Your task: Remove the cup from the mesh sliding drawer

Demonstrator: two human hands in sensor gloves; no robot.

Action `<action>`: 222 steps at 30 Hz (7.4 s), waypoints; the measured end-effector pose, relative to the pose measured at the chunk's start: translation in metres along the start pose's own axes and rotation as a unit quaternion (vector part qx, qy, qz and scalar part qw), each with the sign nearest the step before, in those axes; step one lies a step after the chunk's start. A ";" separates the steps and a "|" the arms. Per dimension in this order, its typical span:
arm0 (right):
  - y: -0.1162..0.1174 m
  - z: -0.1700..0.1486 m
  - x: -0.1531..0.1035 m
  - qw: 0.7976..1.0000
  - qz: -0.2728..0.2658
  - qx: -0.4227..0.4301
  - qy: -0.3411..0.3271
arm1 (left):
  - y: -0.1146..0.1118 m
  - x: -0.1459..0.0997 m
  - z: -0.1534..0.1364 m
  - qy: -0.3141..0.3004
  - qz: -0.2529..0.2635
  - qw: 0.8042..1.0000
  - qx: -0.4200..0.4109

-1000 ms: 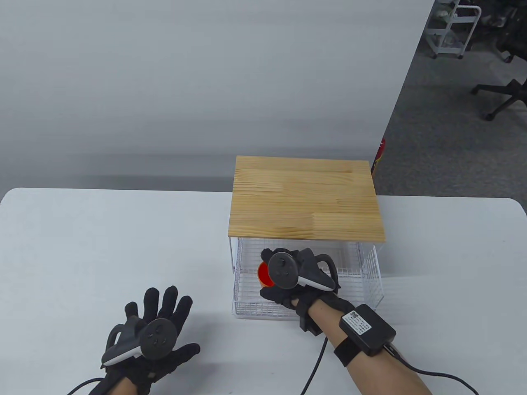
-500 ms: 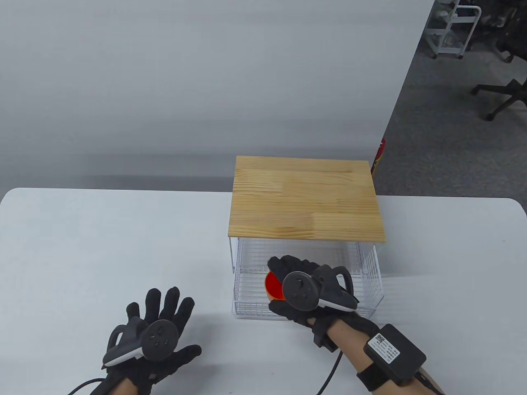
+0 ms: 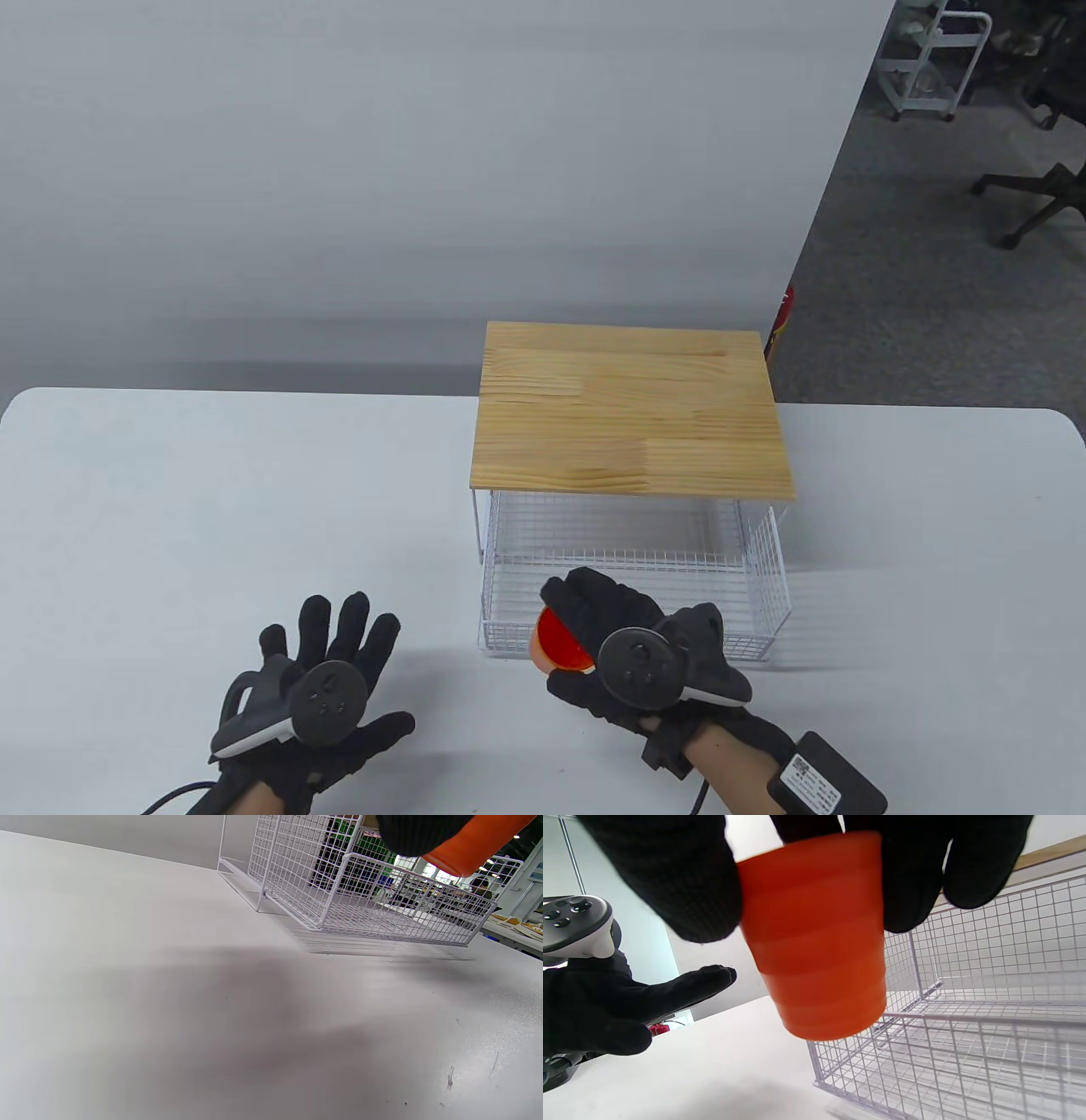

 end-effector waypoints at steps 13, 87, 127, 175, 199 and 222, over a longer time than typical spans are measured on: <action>0.025 -0.007 -0.008 1.000 -0.003 0.027 -0.010 | 0.000 0.000 0.001 -0.003 0.001 1.000 0.000; 0.000 -0.035 -0.016 0.996 -0.047 -0.049 0.063 | 0.000 -0.002 0.003 -0.003 -0.003 1.000 0.001; 0.048 -0.095 -0.012 0.976 0.088 -0.091 0.176 | 0.000 -0.002 0.004 -0.005 -0.007 1.000 0.002; 0.045 -0.077 -0.013 0.965 -0.046 -0.232 0.114 | 0.002 -0.004 0.004 -0.005 0.001 1.000 0.005; 0.042 -0.080 -0.009 0.960 -0.065 -0.245 0.120 | 0.003 -0.003 0.004 -0.002 -0.003 1.000 0.004; 0.038 -0.083 -0.002 0.956 -0.073 -0.256 0.124 | 0.002 -0.003 0.006 -0.008 -0.005 1.000 0.006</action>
Point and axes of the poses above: the tracker on the back of each hand, its own z axis roughly to the thumb side, its own x axis roughly from the wrist to the fingertips, y = z × x, the point moved 5 cm from there along x, roughly from the wrist to the fingertips, and after that the axes turned 7 degrees about x, right-handed, at the moved point
